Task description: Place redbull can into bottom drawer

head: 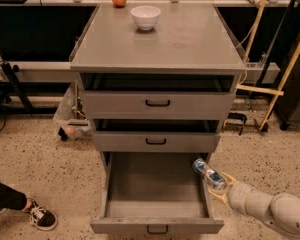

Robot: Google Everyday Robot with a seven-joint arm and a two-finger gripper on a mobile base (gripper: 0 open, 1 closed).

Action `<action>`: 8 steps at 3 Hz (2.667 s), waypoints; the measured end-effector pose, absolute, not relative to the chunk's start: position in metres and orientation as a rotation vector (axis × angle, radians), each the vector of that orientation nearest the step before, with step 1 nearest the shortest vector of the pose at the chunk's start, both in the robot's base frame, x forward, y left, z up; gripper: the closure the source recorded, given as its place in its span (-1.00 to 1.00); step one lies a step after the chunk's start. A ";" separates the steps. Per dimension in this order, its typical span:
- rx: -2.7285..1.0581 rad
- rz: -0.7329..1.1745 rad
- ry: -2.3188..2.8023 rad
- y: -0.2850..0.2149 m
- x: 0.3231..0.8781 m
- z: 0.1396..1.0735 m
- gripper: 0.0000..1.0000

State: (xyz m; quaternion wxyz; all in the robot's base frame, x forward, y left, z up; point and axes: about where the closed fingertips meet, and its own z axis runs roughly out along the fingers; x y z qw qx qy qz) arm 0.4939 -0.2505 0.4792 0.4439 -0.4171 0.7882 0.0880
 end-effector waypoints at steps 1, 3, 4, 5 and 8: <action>-1.034 0.218 1.954 -0.250 0.494 0.479 1.00; -1.005 0.126 1.995 -0.253 0.535 0.413 1.00; -0.995 0.038 2.043 -0.242 0.587 0.315 1.00; -1.082 -0.012 2.109 -0.230 0.612 0.217 1.00; -1.390 -0.017 2.097 -0.169 0.628 0.146 0.16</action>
Offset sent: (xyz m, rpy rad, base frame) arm 0.0121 -0.0016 -0.0160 -0.0278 -0.0101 -0.0495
